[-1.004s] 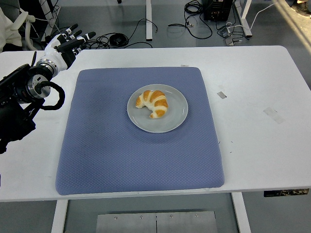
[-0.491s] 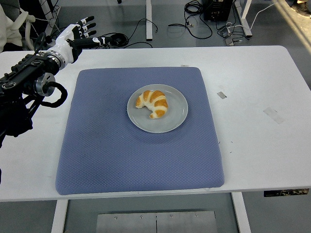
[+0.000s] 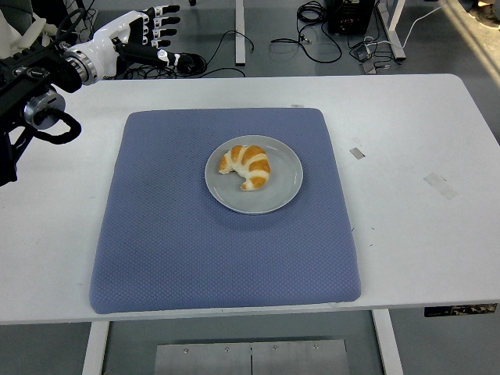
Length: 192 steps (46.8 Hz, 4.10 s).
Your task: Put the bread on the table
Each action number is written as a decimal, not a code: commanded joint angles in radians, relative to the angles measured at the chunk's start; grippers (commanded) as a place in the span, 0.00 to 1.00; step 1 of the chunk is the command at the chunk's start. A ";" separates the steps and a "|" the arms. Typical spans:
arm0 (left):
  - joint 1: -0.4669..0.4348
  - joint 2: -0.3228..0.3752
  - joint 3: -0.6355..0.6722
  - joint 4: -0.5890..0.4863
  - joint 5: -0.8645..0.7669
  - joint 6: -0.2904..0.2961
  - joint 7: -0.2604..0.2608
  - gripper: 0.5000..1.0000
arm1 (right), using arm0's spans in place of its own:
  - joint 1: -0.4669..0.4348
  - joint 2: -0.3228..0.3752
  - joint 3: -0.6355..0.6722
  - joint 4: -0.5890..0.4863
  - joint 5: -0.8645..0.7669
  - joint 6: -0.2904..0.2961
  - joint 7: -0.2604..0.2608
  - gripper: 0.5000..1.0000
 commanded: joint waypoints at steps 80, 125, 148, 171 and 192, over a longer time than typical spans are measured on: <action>-0.121 0.007 0.403 -0.244 0.463 -0.140 0.048 0.94 | 0.000 0.000 0.000 0.000 0.000 0.000 0.000 1.00; -0.108 -0.103 0.477 -0.205 0.569 -0.052 0.045 0.93 | 0.000 0.000 0.000 0.000 0.000 0.000 0.000 1.00; -0.105 -0.137 0.474 -0.205 0.552 -0.014 0.042 0.93 | 0.000 0.000 0.000 -0.001 0.000 0.000 0.000 1.00; -0.090 -0.159 0.477 -0.202 0.552 -0.008 0.039 0.84 | 0.000 0.000 0.002 -0.001 0.000 0.000 0.000 1.00; -0.087 -0.160 0.478 -0.182 0.552 -0.008 0.039 0.77 | 0.000 0.000 0.000 0.000 0.000 0.000 0.000 1.00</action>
